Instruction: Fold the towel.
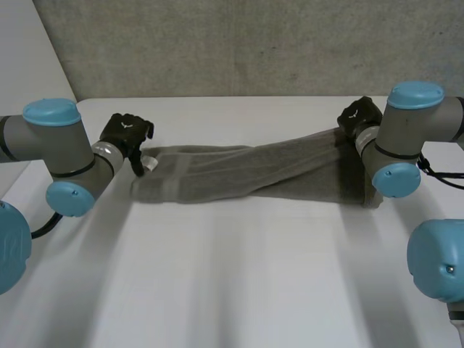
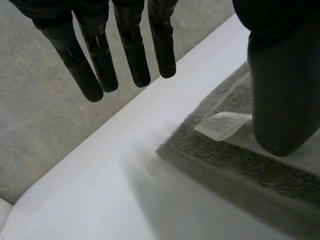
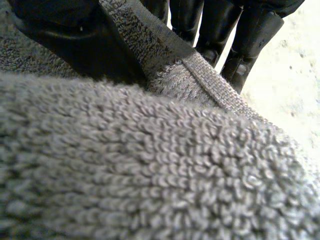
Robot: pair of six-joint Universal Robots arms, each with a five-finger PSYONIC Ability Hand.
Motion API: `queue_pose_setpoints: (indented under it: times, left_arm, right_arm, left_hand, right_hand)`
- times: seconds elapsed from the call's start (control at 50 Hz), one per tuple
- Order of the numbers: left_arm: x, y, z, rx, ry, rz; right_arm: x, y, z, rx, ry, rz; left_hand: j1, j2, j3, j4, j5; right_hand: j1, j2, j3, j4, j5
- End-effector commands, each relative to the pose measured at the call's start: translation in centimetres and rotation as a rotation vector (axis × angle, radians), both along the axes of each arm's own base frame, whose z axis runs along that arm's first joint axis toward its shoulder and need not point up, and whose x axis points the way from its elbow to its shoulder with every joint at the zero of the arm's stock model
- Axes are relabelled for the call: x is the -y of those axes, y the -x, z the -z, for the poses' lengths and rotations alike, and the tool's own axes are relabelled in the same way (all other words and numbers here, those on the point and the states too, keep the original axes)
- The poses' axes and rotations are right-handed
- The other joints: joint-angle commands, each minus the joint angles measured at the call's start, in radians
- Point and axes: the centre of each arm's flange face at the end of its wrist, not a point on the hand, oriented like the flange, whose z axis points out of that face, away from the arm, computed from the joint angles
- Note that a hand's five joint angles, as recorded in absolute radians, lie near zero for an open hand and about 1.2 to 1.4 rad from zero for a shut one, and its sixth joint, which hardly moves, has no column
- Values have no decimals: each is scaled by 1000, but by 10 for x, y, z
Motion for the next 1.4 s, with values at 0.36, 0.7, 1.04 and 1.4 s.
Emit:
queue_pose_setpoints:
  times: [0.36, 0.7, 1.04, 1.4]
  left_arm:
    - [-14, 15, 2, -7, -3, 31]
    - [-96, -2, -33, -28, -27, 157]
    - [-115, -11, 2, -30, -45, 184]
    - [-81, -5, 38, -34, -28, 170]
  right_arm:
    - [0, -8, -21, 60, 63, 7]
    - [-72, 16, -118, 483, -336, 100]
    - [-116, 54, -56, 437, -519, 175]
    - [-126, 57, 16, 460, -422, 154]
  left_hand:
    - [-17, -12, -12, -19, 7]
    - [65, 70, 70, 63, 89]
    - [115, 120, 120, 113, 139]
    - [124, 129, 129, 122, 148]
  right_hand:
    - [-1158, -1148, -1169, -1168, -1168]
    - [-1158, -1148, -1169, -1168, -1168]
    - [-1158, -1148, -1169, -1168, -1168]
    - [-1113, -1102, -1124, -1122, -1123]
